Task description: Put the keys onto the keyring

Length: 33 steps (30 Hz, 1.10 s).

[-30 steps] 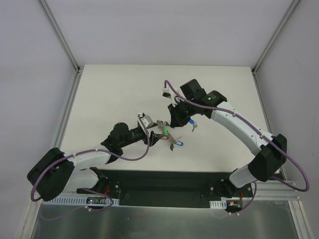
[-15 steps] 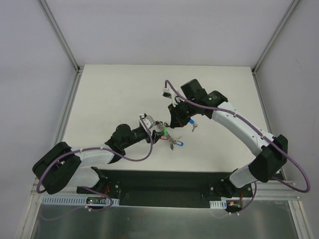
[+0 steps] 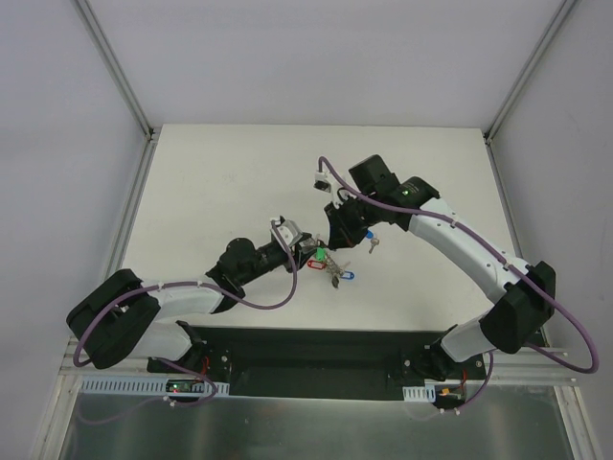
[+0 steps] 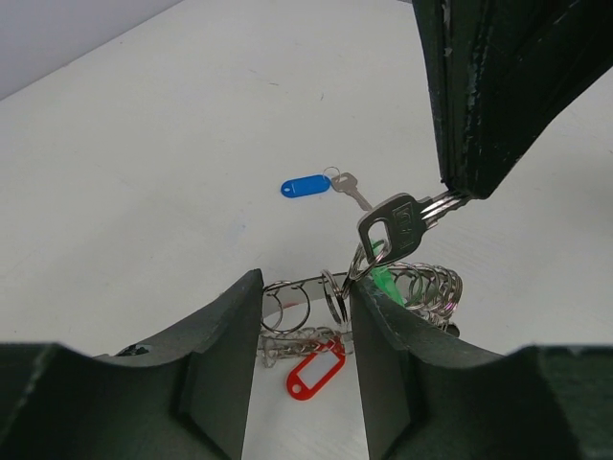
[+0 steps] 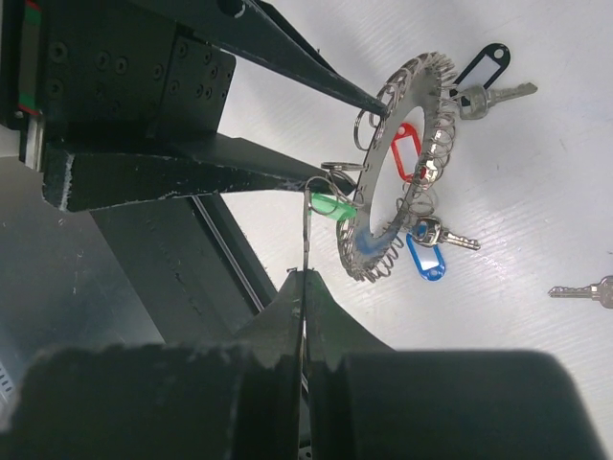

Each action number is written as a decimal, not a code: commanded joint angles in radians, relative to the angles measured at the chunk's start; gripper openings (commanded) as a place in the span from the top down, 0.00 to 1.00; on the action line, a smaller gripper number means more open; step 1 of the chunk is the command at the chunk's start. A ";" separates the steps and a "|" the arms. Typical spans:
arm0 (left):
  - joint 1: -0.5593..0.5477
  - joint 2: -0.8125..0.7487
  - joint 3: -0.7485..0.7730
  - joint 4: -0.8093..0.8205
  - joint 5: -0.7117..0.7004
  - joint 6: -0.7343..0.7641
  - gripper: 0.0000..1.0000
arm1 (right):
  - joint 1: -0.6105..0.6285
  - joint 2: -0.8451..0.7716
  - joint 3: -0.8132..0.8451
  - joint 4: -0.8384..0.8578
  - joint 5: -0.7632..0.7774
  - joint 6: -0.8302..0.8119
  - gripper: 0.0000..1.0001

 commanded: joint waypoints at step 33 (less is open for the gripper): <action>-0.019 -0.012 0.028 0.007 0.045 -0.002 0.93 | -0.118 -0.102 -0.083 0.039 0.031 0.072 0.99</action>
